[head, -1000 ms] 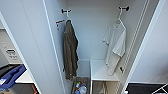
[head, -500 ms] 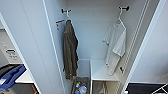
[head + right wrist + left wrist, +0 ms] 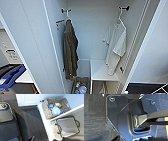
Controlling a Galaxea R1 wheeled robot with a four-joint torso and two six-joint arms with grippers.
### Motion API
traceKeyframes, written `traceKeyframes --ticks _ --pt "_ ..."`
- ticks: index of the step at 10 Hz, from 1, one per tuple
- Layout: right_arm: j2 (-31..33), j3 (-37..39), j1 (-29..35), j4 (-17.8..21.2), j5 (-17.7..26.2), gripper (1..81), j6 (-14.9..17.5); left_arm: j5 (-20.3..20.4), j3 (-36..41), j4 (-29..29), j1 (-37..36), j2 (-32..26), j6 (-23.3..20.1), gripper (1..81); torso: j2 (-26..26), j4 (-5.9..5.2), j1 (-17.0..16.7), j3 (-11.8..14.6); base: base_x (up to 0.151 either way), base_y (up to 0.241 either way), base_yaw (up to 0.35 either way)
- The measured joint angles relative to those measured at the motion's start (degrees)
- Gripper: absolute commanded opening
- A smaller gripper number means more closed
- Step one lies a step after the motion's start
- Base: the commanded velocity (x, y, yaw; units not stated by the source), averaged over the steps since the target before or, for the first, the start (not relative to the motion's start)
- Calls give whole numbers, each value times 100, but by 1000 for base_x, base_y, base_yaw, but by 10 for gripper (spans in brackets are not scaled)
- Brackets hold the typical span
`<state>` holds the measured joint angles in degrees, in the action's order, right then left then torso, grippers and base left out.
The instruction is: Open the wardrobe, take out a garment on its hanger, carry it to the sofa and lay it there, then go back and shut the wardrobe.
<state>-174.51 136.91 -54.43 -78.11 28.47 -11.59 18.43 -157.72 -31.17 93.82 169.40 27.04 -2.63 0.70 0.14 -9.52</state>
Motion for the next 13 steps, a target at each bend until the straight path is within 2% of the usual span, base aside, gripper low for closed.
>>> traceKeyframes --ticks 2,3,4,6,7,8,10,13 --pt "-5 443 -20 0 116 811 -814 0 4 -28 1 34 -15 811 0 0 0 0 0 0 0" --pt "-28 752 -28 -63 15 811 -1186 9 13 -83 0 56 -20 811 0 0 0 0 0 0 0" --pt "-105 1170 -33 -65 -16 811 -1787 30 13 -162 1 76 -20 811 0 0 0 0 0 0 0" --pt "55 1869 9 -65 -66 811 -3359 63 17 -317 1 91 -23 811 0 0 0 0 0 0 0" --pt "262 2089 29 -59 -39 811 -3822 63 17 -323 1 72 -22 811 0 0 0 0 0 0 0" --pt "488 2232 38 -30 -33 811 -4014 67 17 -333 1 33 -22 811 0 0 0 0 0 0 0" --pt "636 2199 -100 184 -166 811 -4034 113 13 -333 1 -24 -23 811 0 0 0 0 0 0 0" --pt "544 1532 -720 768 -689 811 -4022 207 13 -334 1 -22 -23 811 0 0 0 0 0 0 0"
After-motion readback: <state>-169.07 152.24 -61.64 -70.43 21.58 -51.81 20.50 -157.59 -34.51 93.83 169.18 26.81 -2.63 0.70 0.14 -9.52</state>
